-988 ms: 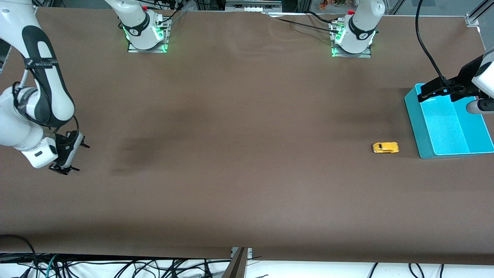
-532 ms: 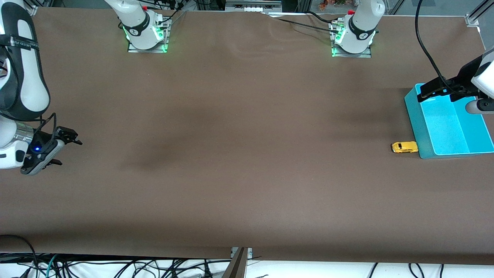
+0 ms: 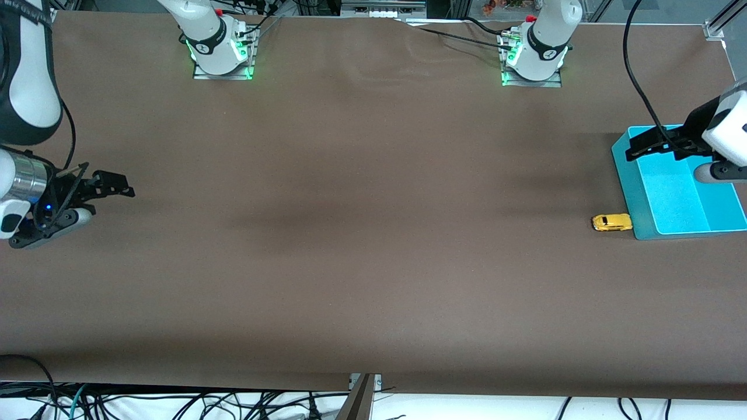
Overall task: Wind and store yellow beetle car
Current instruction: 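Lower the left gripper onto the car while the right gripper withdraws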
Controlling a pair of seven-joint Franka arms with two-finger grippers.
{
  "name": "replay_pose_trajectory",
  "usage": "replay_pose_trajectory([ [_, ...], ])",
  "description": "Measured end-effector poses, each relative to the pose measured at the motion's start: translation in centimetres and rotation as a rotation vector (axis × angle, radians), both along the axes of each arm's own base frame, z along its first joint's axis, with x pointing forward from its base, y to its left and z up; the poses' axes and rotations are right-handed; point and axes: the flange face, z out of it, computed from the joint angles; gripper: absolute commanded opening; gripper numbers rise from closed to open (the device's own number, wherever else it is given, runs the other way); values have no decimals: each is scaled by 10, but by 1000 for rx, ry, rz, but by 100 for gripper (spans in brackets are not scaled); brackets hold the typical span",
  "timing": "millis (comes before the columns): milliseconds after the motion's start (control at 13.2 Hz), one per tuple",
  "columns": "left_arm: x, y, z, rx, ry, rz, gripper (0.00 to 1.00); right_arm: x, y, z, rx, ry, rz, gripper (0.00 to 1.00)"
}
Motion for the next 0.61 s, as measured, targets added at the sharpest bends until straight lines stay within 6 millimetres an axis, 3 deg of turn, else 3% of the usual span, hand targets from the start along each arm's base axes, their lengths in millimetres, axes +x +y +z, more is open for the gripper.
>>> replay_pose_trajectory([
  [304, 6, 13, -99, 3, 30, 31, 100, -24, 20, 43, -40, 33, -138, 100],
  [608, 4, 40, -148, 52, -17, -9, 100, -28, 16, 55, -72, 9, -148, 100],
])
